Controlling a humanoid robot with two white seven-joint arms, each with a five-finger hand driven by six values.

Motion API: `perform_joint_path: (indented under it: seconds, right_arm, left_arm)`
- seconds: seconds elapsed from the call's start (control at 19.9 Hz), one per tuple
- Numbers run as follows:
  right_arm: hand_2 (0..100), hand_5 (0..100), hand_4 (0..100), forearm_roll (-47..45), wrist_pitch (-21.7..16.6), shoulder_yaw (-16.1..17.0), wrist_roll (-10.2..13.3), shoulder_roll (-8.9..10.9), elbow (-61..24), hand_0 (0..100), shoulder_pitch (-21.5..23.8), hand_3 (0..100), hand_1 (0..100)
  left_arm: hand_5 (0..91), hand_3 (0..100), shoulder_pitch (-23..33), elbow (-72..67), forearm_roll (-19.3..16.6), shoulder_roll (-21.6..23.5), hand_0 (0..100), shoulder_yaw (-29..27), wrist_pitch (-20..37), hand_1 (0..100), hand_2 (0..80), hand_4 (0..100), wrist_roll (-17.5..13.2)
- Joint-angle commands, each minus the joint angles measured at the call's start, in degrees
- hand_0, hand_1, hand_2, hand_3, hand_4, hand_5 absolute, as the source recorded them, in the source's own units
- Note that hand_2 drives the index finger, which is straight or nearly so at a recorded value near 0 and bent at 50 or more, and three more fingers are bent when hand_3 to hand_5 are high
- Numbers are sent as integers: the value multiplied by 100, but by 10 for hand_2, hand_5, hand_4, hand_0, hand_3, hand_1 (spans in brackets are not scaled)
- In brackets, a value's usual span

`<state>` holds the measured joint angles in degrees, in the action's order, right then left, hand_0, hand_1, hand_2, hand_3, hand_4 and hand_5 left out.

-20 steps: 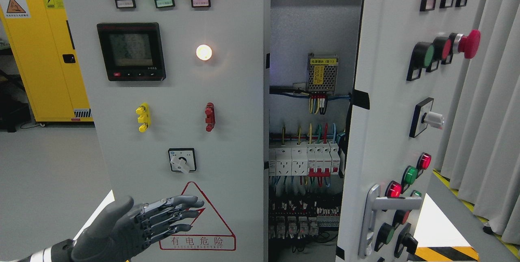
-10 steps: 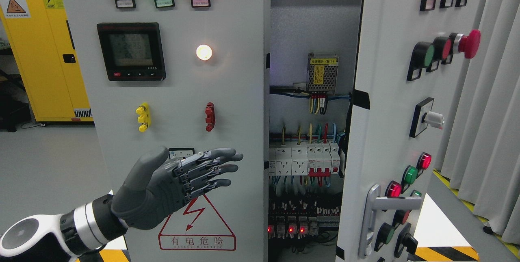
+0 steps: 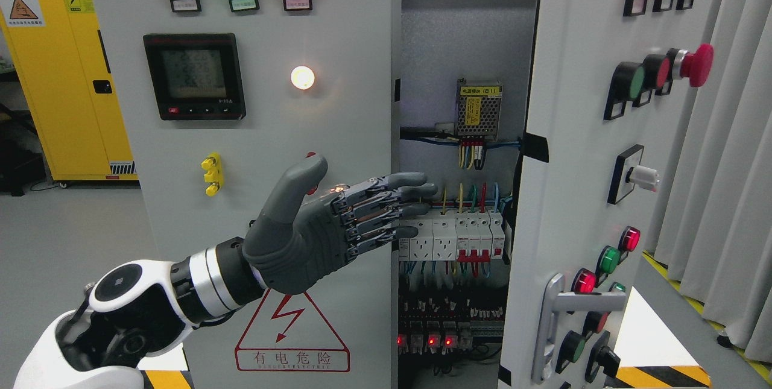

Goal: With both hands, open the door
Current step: 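Reach the left hand into the gap behind the push-button door edge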

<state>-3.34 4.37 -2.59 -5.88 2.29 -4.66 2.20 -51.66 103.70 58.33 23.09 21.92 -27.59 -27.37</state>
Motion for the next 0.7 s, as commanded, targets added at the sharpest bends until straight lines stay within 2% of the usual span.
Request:
perform_joint_path:
  seconds: [0.0, 0.3, 0.5, 0.65]
  right_arm:
    - [0, 0, 0, 0, 2, -5, -1, 0, 0, 218, 0, 0, 26]
    - [0, 0, 0, 0, 2, -5, -1, 9, 0, 218, 0, 0, 21]
    - [0, 0, 0, 0, 2, -5, -1, 9, 0, 219, 0, 0, 20]
    - [0, 0, 0, 0, -6, -5, -1, 9, 0, 219, 0, 0, 18]
  left_arm:
    - [0, 12, -520, -754, 126, -1016, 0, 594, -18, 0, 0, 0, 3]
    - [0, 14, -670, -1000, 126, -1140, 0, 841, -10, 0, 0, 0, 12]
    - [0, 13, -793, -1141, 169, -1403, 0, 876, -18, 0, 0, 0, -5]
    - [0, 13, -977, -1290, 651, -1430, 0, 1059, -18, 0, 0, 0, -14]
